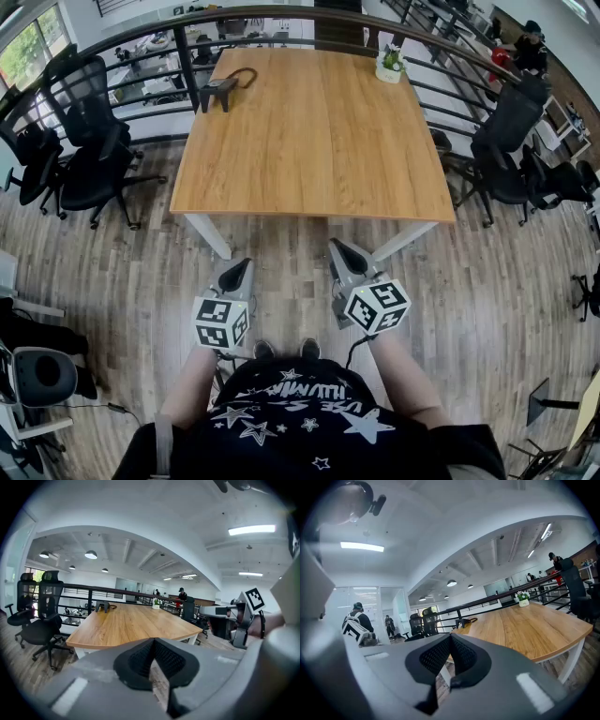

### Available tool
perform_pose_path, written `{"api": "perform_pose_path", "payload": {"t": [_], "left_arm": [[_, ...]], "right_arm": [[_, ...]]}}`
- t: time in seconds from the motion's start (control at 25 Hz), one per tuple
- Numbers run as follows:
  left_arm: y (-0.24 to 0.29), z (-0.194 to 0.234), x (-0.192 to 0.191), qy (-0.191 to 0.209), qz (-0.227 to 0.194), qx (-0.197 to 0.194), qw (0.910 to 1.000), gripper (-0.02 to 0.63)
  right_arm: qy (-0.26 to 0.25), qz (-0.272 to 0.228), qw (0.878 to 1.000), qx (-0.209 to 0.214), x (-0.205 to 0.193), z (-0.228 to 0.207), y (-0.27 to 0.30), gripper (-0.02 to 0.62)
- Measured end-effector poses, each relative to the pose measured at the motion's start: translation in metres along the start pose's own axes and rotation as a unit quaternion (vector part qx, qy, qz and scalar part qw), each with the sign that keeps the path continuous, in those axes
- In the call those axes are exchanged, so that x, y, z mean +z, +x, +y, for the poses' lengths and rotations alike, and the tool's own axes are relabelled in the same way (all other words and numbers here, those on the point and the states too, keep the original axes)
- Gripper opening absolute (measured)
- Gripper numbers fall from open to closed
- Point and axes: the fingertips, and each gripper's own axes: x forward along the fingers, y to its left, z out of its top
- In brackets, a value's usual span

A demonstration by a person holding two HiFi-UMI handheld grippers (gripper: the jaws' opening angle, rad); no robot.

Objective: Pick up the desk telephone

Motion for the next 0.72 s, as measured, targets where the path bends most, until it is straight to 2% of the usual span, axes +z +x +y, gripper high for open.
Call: {"api": "perform_pose_path", "payload": {"t": [0.52, 0.72], "left_arm": [[-0.010, 0.012, -0.013, -0.015, 0.004, 0.005, 0.9999, 0.002], [-0.021, 0.022, -0.023, -0.028, 0.016, 0.001, 0.9995, 0.002]], "right_arm": [[-0.002, 0.007, 1.000, 0.000, -0.006, 0.011, 0.007, 0.000], [-0.007, -0.013, 1.000, -0.005, 0.005, 0.019, 0.009, 0.002]]}}
